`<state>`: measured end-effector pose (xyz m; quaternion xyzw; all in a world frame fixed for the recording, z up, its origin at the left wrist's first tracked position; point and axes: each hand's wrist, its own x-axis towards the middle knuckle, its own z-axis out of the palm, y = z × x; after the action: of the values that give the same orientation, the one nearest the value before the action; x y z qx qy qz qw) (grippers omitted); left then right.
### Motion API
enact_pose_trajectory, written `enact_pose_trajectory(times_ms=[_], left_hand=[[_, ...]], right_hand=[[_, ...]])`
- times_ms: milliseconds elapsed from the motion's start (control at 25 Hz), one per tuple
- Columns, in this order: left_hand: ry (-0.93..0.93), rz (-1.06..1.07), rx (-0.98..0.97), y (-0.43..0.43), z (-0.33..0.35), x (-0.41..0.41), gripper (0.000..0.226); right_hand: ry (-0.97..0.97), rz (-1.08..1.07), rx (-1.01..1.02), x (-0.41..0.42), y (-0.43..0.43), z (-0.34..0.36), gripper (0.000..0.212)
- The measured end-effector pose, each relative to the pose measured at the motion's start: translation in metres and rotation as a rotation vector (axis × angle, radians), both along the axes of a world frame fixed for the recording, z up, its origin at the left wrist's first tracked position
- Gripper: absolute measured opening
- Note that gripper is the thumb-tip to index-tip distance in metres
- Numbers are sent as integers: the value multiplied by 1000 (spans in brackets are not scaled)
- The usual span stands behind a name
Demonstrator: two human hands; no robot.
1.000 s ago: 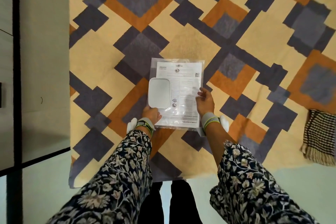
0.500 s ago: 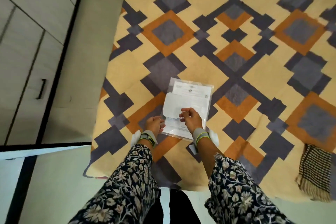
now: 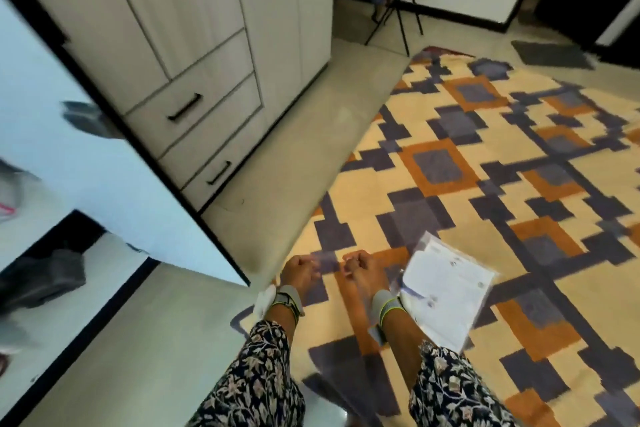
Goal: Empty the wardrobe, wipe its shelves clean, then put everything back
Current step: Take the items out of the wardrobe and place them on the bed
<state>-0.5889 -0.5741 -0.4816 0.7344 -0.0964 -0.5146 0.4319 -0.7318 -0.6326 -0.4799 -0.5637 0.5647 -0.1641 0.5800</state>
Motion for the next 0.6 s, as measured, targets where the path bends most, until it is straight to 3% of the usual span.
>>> enact_pose_trajectory(times_ms=[600], left_hand=[[-255, 566, -344, 263, 144, 390, 16]], right_hand=[[-307, 576, -229, 438, 216, 139, 16]])
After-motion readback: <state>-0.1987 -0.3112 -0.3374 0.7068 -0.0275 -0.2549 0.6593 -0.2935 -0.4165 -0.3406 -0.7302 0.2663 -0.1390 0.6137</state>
